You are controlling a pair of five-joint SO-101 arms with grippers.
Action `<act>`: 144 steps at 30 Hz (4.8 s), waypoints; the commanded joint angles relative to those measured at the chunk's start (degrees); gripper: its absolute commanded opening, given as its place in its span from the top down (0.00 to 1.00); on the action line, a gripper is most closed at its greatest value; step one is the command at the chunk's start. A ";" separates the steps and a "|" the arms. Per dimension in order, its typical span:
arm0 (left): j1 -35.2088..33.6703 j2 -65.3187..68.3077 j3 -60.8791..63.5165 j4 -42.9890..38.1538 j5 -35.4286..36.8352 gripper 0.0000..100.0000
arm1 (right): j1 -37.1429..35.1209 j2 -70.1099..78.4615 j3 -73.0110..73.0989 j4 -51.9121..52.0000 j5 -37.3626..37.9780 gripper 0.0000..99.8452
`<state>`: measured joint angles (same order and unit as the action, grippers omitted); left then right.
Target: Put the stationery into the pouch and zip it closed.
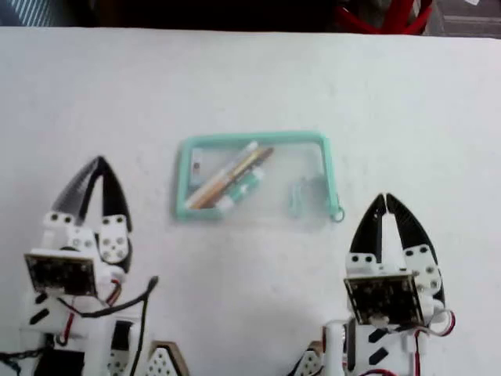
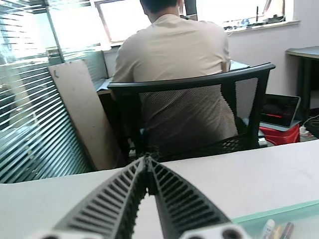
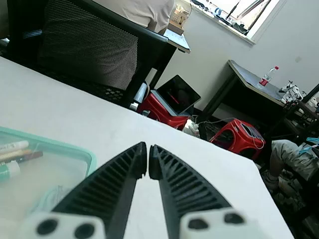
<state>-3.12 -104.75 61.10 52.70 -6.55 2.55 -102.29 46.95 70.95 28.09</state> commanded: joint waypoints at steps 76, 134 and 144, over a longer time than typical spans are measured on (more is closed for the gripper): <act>2.68 0.92 35.87 20.57 10.55 0.97 | -1.10 -0.48 49.93 1.54 -22.07 0.98; 2.77 0.92 35.87 20.57 10.55 0.97 | -1.19 -0.48 49.93 1.54 -22.07 0.98; 2.77 0.92 35.87 20.57 10.55 0.97 | -1.19 -0.48 49.93 1.54 -22.07 0.98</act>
<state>-0.66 -103.69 97.14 73.19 3.56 1.41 -102.37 96.35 72.18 6.73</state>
